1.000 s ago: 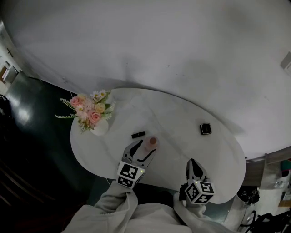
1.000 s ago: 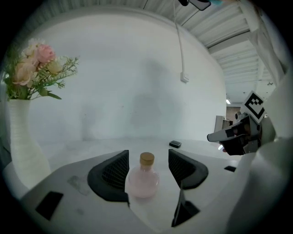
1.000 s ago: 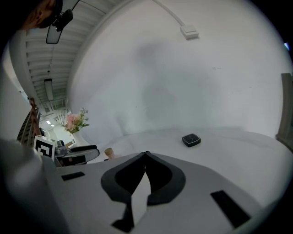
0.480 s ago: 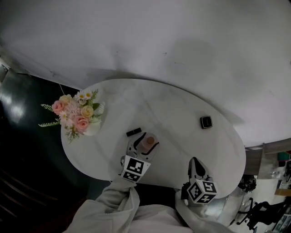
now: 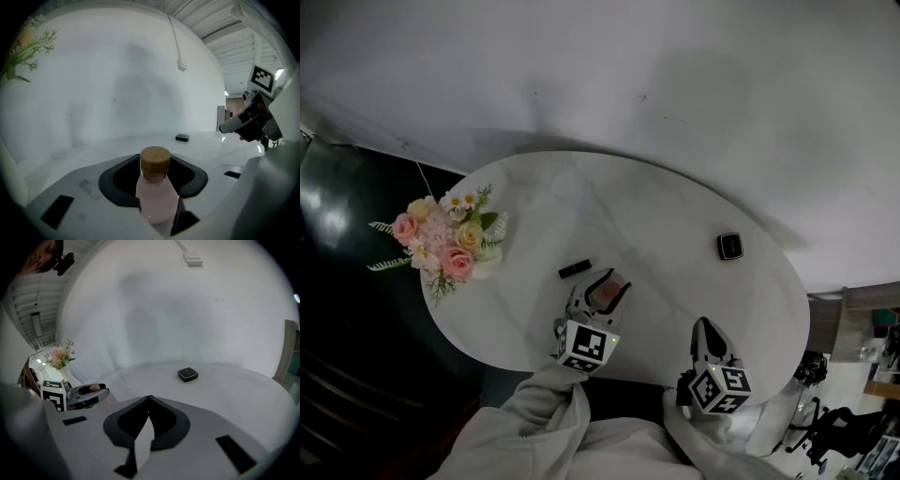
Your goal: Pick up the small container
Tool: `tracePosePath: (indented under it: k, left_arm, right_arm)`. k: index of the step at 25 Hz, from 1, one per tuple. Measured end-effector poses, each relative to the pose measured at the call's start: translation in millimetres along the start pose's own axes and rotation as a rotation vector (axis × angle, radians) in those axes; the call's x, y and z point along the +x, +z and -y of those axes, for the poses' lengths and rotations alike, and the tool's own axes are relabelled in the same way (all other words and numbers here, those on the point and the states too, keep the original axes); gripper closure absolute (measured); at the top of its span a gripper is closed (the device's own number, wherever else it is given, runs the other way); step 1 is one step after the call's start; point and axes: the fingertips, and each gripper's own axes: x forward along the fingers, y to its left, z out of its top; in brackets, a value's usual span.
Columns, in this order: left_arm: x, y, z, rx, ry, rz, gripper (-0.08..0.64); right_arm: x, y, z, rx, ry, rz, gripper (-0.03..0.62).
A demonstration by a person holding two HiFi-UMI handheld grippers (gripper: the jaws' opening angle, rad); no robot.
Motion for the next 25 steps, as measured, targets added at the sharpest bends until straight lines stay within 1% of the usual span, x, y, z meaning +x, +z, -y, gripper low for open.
tracePosePath:
  k: [4, 6, 7, 8, 15, 19, 25]
  left_arm:
    - [0, 0, 0, 0.016, 0.01, 0.008, 0.4]
    - [-1, 1, 1, 0.024, 0.013, 0.013, 0.417]
    - [-1, 2, 1, 0.026, 0.015, 0.016, 0.437]
    - [-1, 2, 1, 0.027, 0.016, 0.018, 0.439]
    - [0, 2, -1, 0.014, 0.026, 0.009, 0.442]
    - [-3, 3, -2, -0.012, 0.045, 0.004, 0.443]
    - [-17, 24, -3, -0.007, 0.094, 0.029, 0.443]
  right_arm:
    - [2, -2, -1, 0.005, 0.001, -0.005, 0.543]
    - [3, -2, -1, 0.006, 0.002, -0.004, 0.543]
    - [4, -1, -1, 0.006, 0.003, -0.004, 0.543]
    - [4, -1, -1, 0.007, 0.004, -0.004, 0.543]
    - [2, -2, 0, 0.017, 0.009, 0.006, 0.543]
    - [-3, -1, 7, 0.02, 0.011, 0.027, 0.543]
    - [-9, 6, 9, 0.01, 0.045, 0.055, 0.543]
